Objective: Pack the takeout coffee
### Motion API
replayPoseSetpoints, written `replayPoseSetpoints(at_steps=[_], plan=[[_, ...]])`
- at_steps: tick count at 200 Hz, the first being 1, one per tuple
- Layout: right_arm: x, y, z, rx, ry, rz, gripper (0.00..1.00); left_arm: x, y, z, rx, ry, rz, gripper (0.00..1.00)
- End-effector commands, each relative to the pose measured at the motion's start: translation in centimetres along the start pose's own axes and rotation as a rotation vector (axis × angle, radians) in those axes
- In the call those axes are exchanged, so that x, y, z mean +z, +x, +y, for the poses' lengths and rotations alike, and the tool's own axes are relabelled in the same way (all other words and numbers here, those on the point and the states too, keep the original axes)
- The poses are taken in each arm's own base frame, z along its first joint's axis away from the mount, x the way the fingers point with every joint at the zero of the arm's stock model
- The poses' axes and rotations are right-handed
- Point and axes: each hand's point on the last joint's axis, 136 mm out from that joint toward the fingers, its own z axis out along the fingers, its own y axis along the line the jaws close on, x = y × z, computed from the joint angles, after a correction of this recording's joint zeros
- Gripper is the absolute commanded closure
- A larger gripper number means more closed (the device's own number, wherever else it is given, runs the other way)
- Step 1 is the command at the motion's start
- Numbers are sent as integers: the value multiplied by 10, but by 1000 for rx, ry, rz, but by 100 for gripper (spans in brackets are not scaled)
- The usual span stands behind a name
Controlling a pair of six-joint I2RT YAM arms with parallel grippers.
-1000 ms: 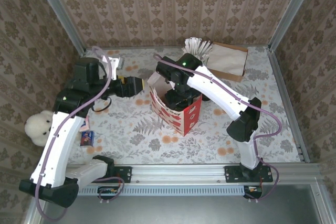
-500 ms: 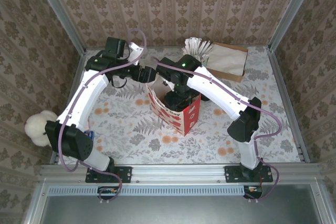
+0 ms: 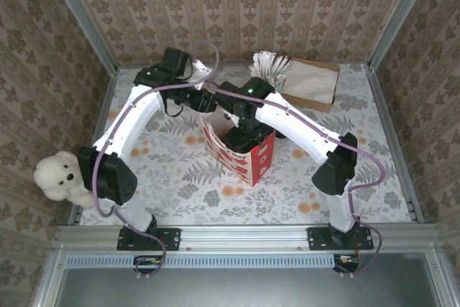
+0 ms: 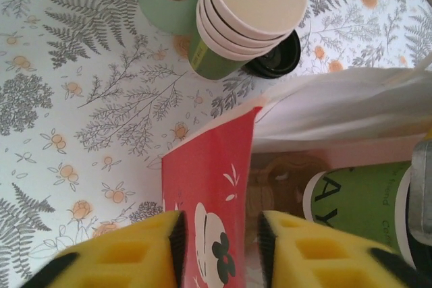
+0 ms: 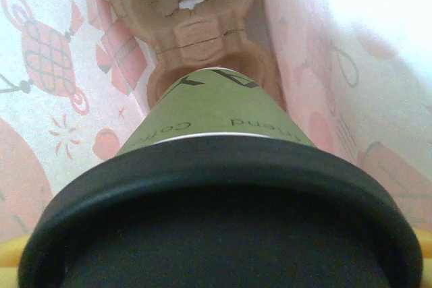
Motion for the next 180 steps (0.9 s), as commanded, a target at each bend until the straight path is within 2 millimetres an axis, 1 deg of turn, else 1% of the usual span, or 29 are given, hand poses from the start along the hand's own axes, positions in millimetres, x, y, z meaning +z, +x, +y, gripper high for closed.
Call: replayPoseSetpoints(at_steps=[1,8,9,12,25,46,59,93,124,136,161,180], plan=[[-13,10,1,28,-21,-18,30,-3,-14,-10,54,0,-9,81],[-13,13,2,26,-23,-14,31,-2,-16,-11,62,7,-7,84],[-13,13,2,25,-23,-12,31,1,-16,-16,74,16,-2,85],[-13,14,2,25,-23,-12,31,4,-16,-23,90,27,2,86],[-13,18,2,24,-27,-7,31,11,-19,-29,119,44,10,89],[-11,23,1,22,-21,4,31,20,-24,-30,116,64,23,95],[-8,25,-1,21,-13,17,31,24,-25,-28,112,69,36,96],[3,26,-1,5,1,64,31,22,-29,-28,130,67,23,96],[8,28,-1,3,-18,76,31,20,-29,-27,137,71,14,96],[11,33,-4,5,-13,98,31,17,-30,-25,137,65,10,100],[14,46,-6,7,-14,131,31,12,-31,-19,128,49,1,100],[17,49,-4,13,-27,145,31,11,-32,-22,131,63,-6,100]])
